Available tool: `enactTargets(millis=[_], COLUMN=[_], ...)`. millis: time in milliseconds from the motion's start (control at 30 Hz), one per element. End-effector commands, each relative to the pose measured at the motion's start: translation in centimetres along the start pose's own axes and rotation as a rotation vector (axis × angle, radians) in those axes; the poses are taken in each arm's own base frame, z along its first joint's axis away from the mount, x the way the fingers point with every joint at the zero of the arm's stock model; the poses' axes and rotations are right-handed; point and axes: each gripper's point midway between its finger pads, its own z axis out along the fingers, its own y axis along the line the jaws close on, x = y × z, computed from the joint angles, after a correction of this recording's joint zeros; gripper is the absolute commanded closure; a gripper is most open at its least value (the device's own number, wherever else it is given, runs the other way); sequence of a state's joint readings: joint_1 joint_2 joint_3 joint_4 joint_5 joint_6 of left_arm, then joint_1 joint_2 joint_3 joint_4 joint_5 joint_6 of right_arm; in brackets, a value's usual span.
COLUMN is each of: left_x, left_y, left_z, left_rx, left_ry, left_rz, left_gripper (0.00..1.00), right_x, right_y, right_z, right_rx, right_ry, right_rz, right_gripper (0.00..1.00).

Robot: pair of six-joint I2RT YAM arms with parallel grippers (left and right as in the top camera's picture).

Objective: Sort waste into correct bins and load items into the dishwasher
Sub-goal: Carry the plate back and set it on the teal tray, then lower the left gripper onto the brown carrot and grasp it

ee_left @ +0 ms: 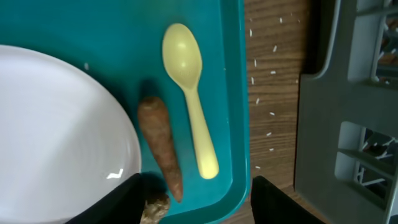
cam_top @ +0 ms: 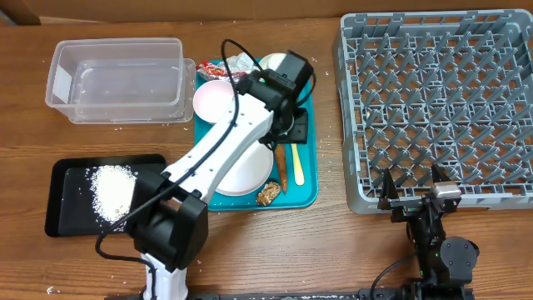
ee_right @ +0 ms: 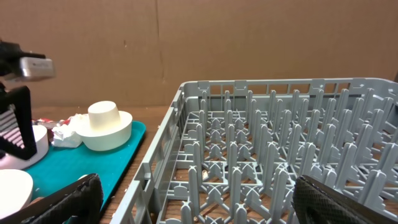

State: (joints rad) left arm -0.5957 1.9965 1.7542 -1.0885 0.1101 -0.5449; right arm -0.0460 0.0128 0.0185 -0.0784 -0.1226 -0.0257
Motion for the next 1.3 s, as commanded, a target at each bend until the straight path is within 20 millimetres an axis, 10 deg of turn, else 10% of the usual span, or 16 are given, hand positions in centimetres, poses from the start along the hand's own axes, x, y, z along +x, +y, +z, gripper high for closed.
enactTargets(millis=[0, 233, 1267], left_x=[1.0, 3.9, 4.0], left_y=[-0.9, 0.2, 3.2], left_z=[2.6, 6.5, 8.5], left_rx=[-0.009, -0.122, -0.274], left_ry=[0.065, 0.189, 0.103], left_rz=[-0.056, -0.117, -0.149], left_gripper=[0.46, 0.53, 0.54], right_x=[0.2, 0.2, 0.2], right_y=[-0.4, -0.4, -0.4], right_z=[0.0, 0.0, 0.0], right_rx=[0.017, 0.017, 0.017], right_ry=[-0.004, -0.004, -0.004], right_rz=[0.007, 0.007, 0.007], right_gripper=[0.00, 0.00, 0.00])
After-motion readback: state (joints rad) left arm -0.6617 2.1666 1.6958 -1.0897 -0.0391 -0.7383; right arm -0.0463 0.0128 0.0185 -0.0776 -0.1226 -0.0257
